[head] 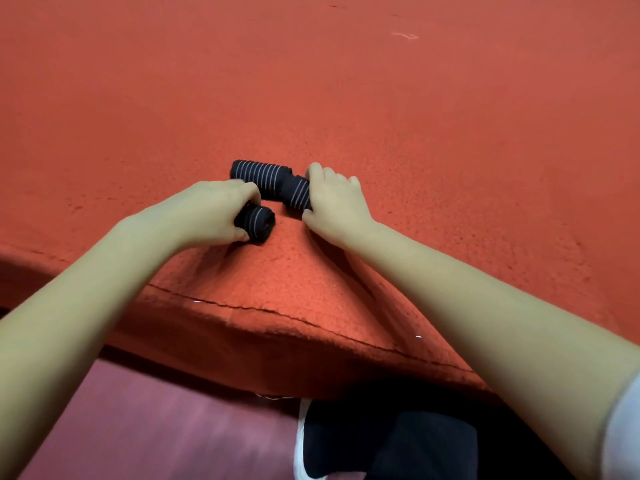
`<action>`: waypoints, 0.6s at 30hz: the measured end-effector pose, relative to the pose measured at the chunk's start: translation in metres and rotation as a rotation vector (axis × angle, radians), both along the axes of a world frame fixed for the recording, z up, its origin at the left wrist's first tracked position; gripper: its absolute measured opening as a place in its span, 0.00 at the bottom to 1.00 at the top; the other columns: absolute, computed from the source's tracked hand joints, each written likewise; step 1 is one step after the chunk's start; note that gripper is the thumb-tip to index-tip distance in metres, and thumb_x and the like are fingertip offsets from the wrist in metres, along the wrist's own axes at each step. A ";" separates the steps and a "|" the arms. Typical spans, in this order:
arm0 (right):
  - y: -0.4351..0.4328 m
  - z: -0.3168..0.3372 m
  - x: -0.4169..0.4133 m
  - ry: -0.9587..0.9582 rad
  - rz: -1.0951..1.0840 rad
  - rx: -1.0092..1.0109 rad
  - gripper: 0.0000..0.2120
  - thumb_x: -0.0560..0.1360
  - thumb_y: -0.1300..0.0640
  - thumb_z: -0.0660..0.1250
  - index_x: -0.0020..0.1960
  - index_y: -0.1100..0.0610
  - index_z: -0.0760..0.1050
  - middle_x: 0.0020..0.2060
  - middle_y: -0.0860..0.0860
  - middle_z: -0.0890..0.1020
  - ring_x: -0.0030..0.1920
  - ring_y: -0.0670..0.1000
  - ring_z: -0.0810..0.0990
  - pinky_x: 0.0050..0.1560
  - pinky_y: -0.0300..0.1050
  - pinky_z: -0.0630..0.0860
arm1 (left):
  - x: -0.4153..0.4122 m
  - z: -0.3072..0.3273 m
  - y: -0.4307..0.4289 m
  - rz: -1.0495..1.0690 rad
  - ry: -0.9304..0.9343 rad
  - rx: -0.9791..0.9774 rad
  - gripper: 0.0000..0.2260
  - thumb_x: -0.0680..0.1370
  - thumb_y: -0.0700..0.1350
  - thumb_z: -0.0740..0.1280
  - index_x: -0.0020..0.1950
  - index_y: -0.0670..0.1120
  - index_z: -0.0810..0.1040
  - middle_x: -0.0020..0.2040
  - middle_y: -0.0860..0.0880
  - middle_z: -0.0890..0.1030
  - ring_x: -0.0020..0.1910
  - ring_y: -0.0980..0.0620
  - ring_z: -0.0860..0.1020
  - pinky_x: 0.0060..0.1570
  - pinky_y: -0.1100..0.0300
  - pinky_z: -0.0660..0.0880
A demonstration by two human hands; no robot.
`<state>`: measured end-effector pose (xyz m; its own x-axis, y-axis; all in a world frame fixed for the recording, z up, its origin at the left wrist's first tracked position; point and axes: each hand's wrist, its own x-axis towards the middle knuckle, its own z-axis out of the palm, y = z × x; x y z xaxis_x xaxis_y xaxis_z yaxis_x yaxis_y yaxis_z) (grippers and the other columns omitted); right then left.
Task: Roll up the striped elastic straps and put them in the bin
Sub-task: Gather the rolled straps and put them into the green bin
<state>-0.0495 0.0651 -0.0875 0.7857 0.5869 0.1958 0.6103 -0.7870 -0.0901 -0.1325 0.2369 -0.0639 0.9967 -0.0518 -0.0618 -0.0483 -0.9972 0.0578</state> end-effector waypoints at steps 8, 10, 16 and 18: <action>-0.058 0.011 -0.013 0.382 -0.016 0.423 0.32 0.69 0.53 0.71 0.70 0.53 0.63 0.58 0.56 0.71 0.53 0.59 0.76 0.55 0.48 0.72 | -0.006 0.007 -0.019 0.084 -0.014 -0.069 0.24 0.70 0.47 0.73 0.65 0.49 0.73 0.57 0.47 0.70 0.51 0.40 0.77 0.52 0.54 0.72; -0.086 0.009 -0.018 0.431 -0.005 0.532 0.28 0.68 0.54 0.74 0.64 0.52 0.66 0.55 0.56 0.73 0.52 0.54 0.76 0.54 0.44 0.71 | -0.003 0.012 -0.044 0.075 -0.051 -0.199 0.24 0.70 0.47 0.74 0.64 0.48 0.72 0.57 0.47 0.69 0.52 0.44 0.75 0.54 0.58 0.69; -0.156 0.013 -0.034 0.572 -0.125 0.787 0.26 0.70 0.59 0.75 0.56 0.54 0.60 0.43 0.52 0.75 0.32 0.50 0.75 0.34 0.52 0.79 | 0.017 0.021 -0.127 -0.069 -0.097 -0.446 0.20 0.69 0.48 0.75 0.58 0.46 0.74 0.50 0.48 0.78 0.49 0.49 0.75 0.47 0.60 0.67; -0.185 0.015 -0.040 0.540 -0.131 0.846 0.28 0.69 0.61 0.76 0.59 0.54 0.60 0.46 0.50 0.75 0.40 0.49 0.76 0.47 0.53 0.77 | 0.022 0.021 -0.164 -0.156 -0.080 -0.505 0.21 0.71 0.44 0.74 0.62 0.46 0.71 0.51 0.49 0.78 0.44 0.52 0.75 0.42 0.64 0.66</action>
<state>-0.0892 -0.1203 -0.0720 0.9404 0.3227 0.1068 0.2362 -0.3944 -0.8881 -0.1105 0.0732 -0.0425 0.9754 -0.2035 0.0853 -0.2178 -0.8267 0.5187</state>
